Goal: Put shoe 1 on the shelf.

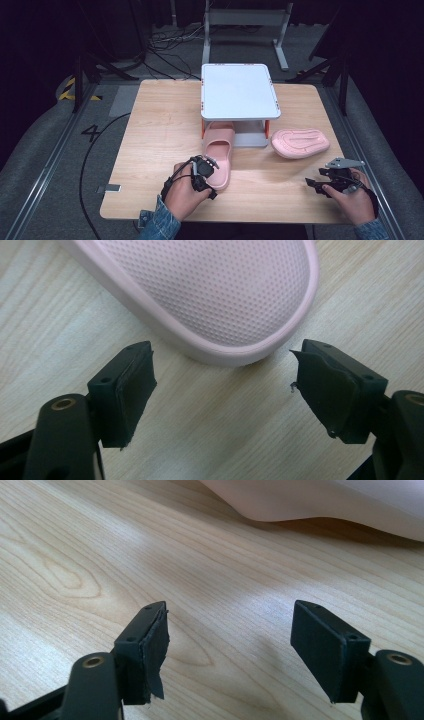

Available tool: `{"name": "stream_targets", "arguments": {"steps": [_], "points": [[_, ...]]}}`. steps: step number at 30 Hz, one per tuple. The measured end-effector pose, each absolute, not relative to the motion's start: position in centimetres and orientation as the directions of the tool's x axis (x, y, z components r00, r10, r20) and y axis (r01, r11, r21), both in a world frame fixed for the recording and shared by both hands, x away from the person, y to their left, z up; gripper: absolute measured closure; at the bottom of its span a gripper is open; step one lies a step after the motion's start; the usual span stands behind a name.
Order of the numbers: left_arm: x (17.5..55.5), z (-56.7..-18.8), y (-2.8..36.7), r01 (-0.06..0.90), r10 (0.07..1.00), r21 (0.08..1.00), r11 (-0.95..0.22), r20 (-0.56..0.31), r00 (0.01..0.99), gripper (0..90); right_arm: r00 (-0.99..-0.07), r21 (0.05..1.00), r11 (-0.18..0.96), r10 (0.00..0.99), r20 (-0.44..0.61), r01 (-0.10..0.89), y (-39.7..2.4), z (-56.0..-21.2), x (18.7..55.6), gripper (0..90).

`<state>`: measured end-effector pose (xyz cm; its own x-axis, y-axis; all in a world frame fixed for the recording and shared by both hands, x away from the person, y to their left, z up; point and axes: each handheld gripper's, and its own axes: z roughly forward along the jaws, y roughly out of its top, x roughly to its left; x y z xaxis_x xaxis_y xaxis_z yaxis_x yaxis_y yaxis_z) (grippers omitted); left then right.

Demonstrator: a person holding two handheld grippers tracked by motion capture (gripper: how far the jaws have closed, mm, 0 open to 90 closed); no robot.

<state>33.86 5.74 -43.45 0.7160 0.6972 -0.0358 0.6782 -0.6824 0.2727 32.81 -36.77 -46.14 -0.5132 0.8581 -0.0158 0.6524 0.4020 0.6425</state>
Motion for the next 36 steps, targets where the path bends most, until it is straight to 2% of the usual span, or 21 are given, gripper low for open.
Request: {"name": "stream_targets", "arguments": {"steps": [10, 16, 21, 22, 23, 24, 27, 29, 36], "points": [[33.7, -44.3, 4.4, 0.674, 0.695, 0.270, -0.687, -0.024, 0.718, 21.8, -0.514, 0.642, 0.404, 0.857, -0.016, 0.652, -36.7, -46.2, 32.8, 32.5], [33.1, -43.8, 4.2, 0.662, 0.683, 0.284, -0.693, -0.032, 0.729, 24.9, -0.514, 0.643, 0.403, 0.857, -0.016, 0.651, -36.7, -46.1, 32.8, 32.5], [31.7, -43.0, 3.7, 0.633, 0.649, 0.282, -0.720, -0.048, 0.759, 43.6, -0.514, 0.644, 0.403, 0.858, -0.017, 0.651, -36.8, -46.1, 32.8, 32.5], [31.6, -43.0, 3.5, 0.626, 0.638, 0.280, -0.728, -0.058, 0.768, 50.9, -0.513, 0.644, 0.402, 0.858, -0.018, 0.651, -36.8, -46.1, 32.8, 32.5], [31.6, -43.0, 3.5, 0.626, 0.638, 0.280, -0.728, -0.058, 0.768, 54.1, -0.513, 0.644, 0.402, 0.858, -0.018, 0.651, -36.8, -46.1, 32.8, 32.5], [31.3, -43.1, 3.1, 0.622, 0.630, 0.267, -0.736, -0.066, 0.773, 54.1, -0.515, 0.643, 0.403, 0.857, -0.016, 0.651, -36.8, -46.1, 32.8, 32.5], [31.1, -43.6, 2.4, 0.601, 0.601, 0.242, -0.762, -0.080, 0.795, 62.8, -0.515, 0.645, 0.404, 0.857, -0.018, 0.649, -36.7, -46.1, 32.8, 32.5], [31.2, -44.0, 2.1, 0.591, 0.589, 0.241, -0.770, -0.087, 0.803, 65.2, -0.515, 0.646, 0.404, 0.857, -0.019, 0.648, -36.7, -46.1, 32.8, 32.5], [31.7, -44.2, 1.6, 0.596, 0.600, 0.281, -0.752, -0.085, 0.796, 73.3, -0.515, 0.646, 0.403, 0.857, -0.019, 0.648, -36.7, -46.1, 32.7, 32.5]]}}
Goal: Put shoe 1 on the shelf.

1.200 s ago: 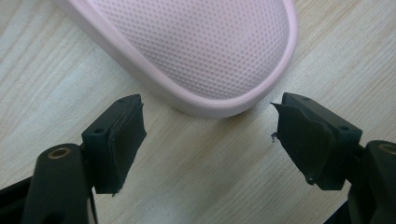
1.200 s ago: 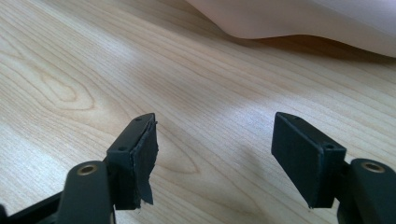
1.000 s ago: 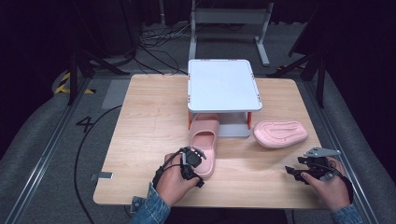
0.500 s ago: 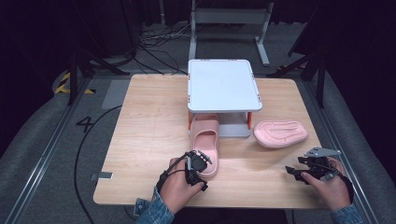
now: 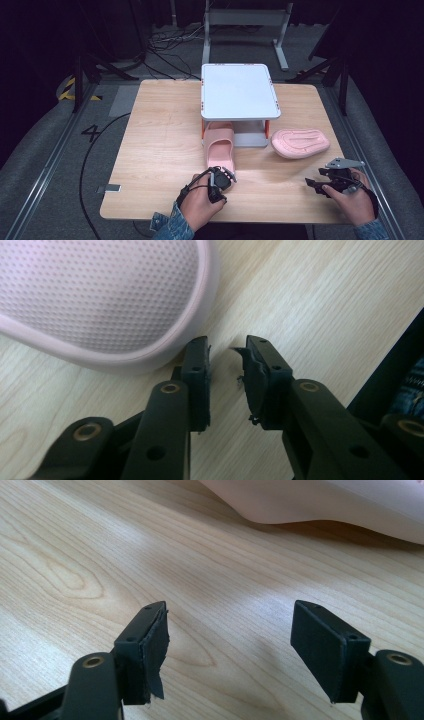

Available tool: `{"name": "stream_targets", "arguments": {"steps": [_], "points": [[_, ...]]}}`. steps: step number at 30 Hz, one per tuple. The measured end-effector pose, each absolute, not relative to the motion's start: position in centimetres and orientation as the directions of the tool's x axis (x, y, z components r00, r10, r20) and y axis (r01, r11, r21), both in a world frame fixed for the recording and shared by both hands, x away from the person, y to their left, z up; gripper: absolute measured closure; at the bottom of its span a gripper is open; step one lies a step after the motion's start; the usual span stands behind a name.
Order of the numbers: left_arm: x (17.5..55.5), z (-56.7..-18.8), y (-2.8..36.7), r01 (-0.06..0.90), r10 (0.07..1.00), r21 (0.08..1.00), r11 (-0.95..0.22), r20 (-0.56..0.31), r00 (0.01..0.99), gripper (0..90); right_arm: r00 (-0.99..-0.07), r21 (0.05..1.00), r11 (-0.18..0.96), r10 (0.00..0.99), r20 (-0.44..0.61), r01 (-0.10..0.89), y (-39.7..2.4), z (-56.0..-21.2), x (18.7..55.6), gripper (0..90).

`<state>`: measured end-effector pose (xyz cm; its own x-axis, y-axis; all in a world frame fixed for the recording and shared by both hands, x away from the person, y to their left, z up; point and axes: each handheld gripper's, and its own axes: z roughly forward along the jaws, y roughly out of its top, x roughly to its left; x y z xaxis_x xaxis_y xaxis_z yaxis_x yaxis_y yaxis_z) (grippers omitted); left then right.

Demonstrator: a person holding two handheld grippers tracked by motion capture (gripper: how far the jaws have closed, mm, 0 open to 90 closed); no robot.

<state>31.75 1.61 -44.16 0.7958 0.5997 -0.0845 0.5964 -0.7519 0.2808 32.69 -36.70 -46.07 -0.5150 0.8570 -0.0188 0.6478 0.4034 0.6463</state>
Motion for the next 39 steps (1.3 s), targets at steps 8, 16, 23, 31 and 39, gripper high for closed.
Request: {"name": "stream_targets", "arguments": {"steps": [8, 16, 23, 31, 39], "points": [[34.1, -42.9, 1.5, 0.612, 0.651, 0.386, -0.690, -0.038, 0.758, 72.2, -0.494, 0.643, 0.387, 0.869, -0.015, 0.661, -37.3, -46.2, 32.1, 32.5], [36.9, -43.4, 0.6, 0.626, 0.674, 0.398, -0.671, -0.025, 0.739, 69.6, -0.485, 0.642, 0.381, 0.874, -0.015, 0.666, -37.6, -46.2, 31.7, 32.5], [39.2, -43.6, 0.9, 0.654, 0.714, 0.406, -0.638, -0.007, 0.700, 68.8, -0.479, 0.643, 0.374, 0.878, -0.012, 0.668, -37.8, -46.2, 31.6, 32.5], [41.9, -43.7, 1.2, 0.658, 0.727, 0.414, -0.629, 0.014, 0.686, 65.0, -0.481, 0.648, 0.376, 0.877, -0.017, 0.662, -37.7, -46.1, 31.6, 32.5], [43.3, -44.2, 1.3, 0.651, 0.729, 0.443, -0.617, 0.012, 0.684, 60.4, -0.480, 0.645, 0.376, 0.877, -0.017, 0.665, -37.8, -46.2, 31.7, 32.5]]}}
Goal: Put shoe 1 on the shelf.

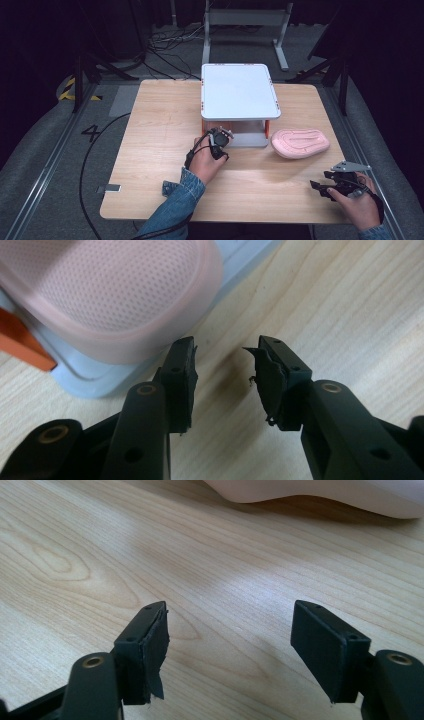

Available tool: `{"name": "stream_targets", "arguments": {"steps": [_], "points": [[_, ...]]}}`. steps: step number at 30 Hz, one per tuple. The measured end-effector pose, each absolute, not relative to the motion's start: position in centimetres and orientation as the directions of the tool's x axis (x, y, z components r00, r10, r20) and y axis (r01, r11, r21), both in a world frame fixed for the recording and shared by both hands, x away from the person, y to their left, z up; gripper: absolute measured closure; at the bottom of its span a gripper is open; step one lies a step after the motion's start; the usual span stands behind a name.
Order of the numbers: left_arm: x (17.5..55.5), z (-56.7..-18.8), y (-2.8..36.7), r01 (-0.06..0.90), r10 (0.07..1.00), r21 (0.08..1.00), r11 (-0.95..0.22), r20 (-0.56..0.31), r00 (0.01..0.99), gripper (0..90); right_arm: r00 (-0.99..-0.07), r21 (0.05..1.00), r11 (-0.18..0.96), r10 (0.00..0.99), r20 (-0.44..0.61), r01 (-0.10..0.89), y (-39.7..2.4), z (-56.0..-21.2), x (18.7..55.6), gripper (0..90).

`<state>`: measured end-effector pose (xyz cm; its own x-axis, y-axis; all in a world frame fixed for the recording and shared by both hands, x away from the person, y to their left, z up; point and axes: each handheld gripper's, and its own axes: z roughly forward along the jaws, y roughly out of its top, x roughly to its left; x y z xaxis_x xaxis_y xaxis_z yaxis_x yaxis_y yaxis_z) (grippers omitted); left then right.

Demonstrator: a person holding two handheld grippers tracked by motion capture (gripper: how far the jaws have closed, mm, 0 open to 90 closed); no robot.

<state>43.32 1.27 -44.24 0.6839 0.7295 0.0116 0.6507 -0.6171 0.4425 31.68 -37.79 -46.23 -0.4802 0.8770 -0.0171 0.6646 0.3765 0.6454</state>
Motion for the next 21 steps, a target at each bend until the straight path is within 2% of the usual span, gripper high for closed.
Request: {"name": "stream_targets", "arguments": {"steps": [6, 7, 9, 10, 13, 21], "points": [[43.6, -44.3, 1.3, 0.662, 0.731, 0.443, -0.604, -0.023, 0.682, 60.2, -0.481, 0.645, 0.377, 0.877, -0.018, 0.664, -37.8, -46.2, 31.6, 32.5], [43.6, -44.3, 1.3, 0.659, 0.726, 0.445, -0.607, -0.028, 0.687, 58.1, -0.481, 0.646, 0.377, 0.877, -0.018, 0.664, -37.8, -46.2, 31.6, 32.5], [43.3, -44.1, 1.2, 0.664, 0.730, 0.434, -0.608, -0.023, 0.683, 46.1, -0.481, 0.646, 0.377, 0.877, -0.018, 0.664, -37.8, -46.2, 31.6, 32.5], [42.8, -43.8, 1.0, 0.667, 0.734, 0.424, -0.613, -0.006, 0.679, 43.0, -0.481, 0.648, 0.378, 0.876, -0.020, 0.661, -37.8, -46.1, 31.7, 32.5], [42.2, -43.0, 1.1, 0.649, 0.720, 0.431, -0.627, 0.003, 0.694, 38.7, -0.481, 0.650, 0.376, 0.877, -0.019, 0.660, -37.8, -46.0, 31.7, 32.5], [40.1, -40.7, 2.3, 0.623, 0.698, 0.440, -0.647, 0.014, 0.716, 34.2, -0.475, 0.652, 0.372, 0.880, -0.021, 0.661, -37.9, -45.8, 31.6, 32.5]]}}
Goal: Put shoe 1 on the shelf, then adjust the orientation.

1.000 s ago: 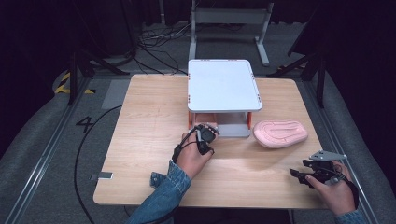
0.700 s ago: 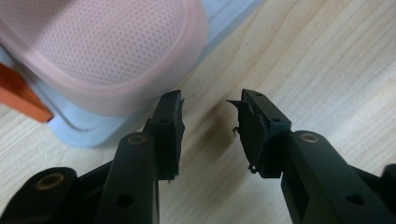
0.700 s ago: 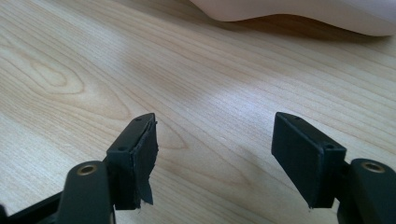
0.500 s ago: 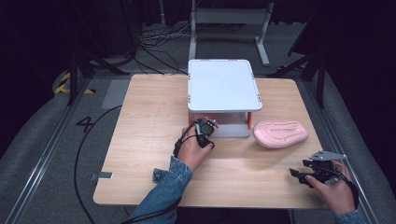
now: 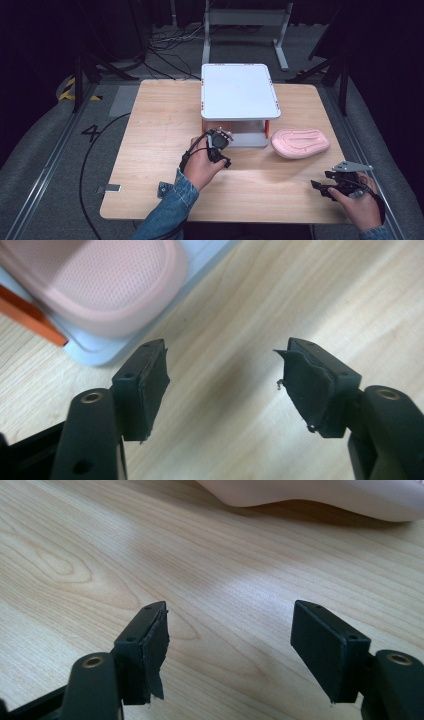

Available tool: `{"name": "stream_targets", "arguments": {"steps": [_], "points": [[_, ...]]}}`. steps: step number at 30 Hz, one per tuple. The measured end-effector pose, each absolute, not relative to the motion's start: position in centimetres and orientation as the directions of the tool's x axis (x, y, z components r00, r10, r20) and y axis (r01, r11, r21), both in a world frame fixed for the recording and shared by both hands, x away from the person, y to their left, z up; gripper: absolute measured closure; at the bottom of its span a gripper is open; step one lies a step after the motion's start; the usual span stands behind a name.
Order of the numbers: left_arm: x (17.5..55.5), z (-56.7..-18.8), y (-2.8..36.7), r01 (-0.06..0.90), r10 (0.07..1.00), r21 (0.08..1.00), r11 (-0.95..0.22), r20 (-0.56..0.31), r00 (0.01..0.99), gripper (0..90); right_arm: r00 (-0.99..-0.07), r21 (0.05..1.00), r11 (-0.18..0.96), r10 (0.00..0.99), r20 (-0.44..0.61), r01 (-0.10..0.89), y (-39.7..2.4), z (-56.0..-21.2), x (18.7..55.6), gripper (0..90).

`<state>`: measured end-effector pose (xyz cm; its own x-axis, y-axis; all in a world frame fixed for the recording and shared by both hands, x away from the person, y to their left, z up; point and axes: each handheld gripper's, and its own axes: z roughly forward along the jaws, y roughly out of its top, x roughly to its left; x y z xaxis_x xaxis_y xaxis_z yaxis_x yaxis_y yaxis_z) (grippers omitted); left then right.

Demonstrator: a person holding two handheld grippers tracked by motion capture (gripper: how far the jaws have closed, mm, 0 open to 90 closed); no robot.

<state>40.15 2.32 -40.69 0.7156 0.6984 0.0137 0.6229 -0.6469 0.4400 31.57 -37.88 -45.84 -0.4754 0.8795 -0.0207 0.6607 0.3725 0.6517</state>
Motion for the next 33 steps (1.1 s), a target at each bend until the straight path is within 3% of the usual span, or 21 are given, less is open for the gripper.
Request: {"name": "stream_targets", "arguments": {"steps": [7, 19, 25, 33], "points": [[38.8, -39.5, 4.2, 0.619, 0.701, 0.449, -0.644, 0.023, 0.713, 31.7, -0.482, 0.668, 0.371, 0.876, -0.021, 0.645, -37.4, -44.9, 32.0, 32.5], [37.6, -37.9, 10.8, 0.669, 0.757, 0.444, -0.597, 0.034, 0.653, 28.1, -0.501, 0.682, 0.371, 0.866, -0.008, 0.631, -37.0, -42.3, 33.9, 32.5], [37.3, -38.0, 12.3, 0.691, 0.770, 0.454, -0.563, -0.015, 0.637, 26.4, -0.511, 0.676, 0.373, 0.859, 0.007, 0.635, -36.8, -41.0, 35.0, 34.2], [37.1, -38.3, 12.7, 0.696, 0.768, 0.442, -0.565, -0.025, 0.640, 26.4, -0.497, 0.675, 0.343, 0.867, 0.040, 0.653, -36.7, -39.1, 37.2, 49.3]]}}
